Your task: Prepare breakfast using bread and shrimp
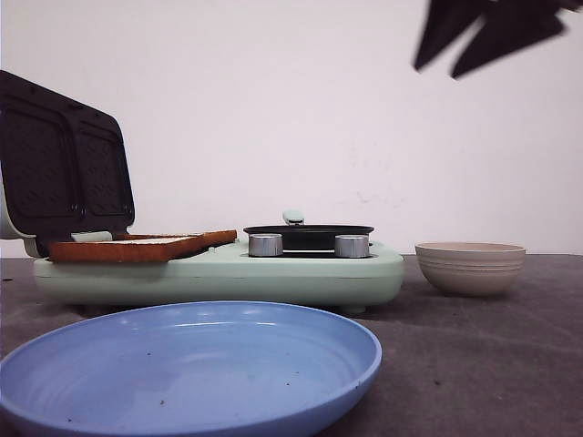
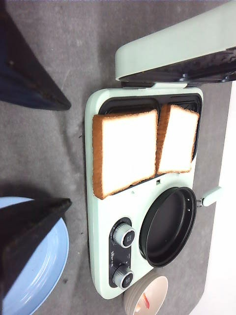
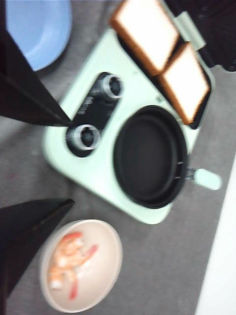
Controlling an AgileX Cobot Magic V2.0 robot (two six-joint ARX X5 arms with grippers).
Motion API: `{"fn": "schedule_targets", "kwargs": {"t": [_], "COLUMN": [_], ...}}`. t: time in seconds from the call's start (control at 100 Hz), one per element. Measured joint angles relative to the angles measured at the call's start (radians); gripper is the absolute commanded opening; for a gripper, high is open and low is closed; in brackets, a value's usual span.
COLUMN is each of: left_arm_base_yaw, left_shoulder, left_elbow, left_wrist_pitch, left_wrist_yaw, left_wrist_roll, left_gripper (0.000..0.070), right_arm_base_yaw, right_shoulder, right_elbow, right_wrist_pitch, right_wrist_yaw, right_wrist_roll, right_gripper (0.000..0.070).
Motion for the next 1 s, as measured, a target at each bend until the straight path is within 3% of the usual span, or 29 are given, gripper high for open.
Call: {"fn": "schedule_targets", "kwargs": {"t": [0.36,0.79,1.0], "left_arm_base_yaw": [0.0,0.0,0.003], "left_shoulder": [0.0,0.0,0.0], "left_elbow": [0.0,0.0,0.0], "left_wrist_pitch": [0.006,0.046,0.084], "left_wrist_yaw": [0.0,0.0,-0.001], "left_wrist_roll": [-0.003,-0.065,-0.206], "left_gripper": [0.0273,0.0276,0.0393], "right_arm_base_yaw": [0.0,0.0,0.0], "right_shoulder": [-0.375,-0.427,-0.427], "right_elbow": [-0.353,-0.424,-0.424], "right_wrist_pitch": [0.068,0.064,0.064], "right_wrist_yaw": [0.007,0.007,0.007], "right_wrist_roll": [0.069,0.131,0.134], "right_gripper": [0.0271,0.0271,0.0271]}}
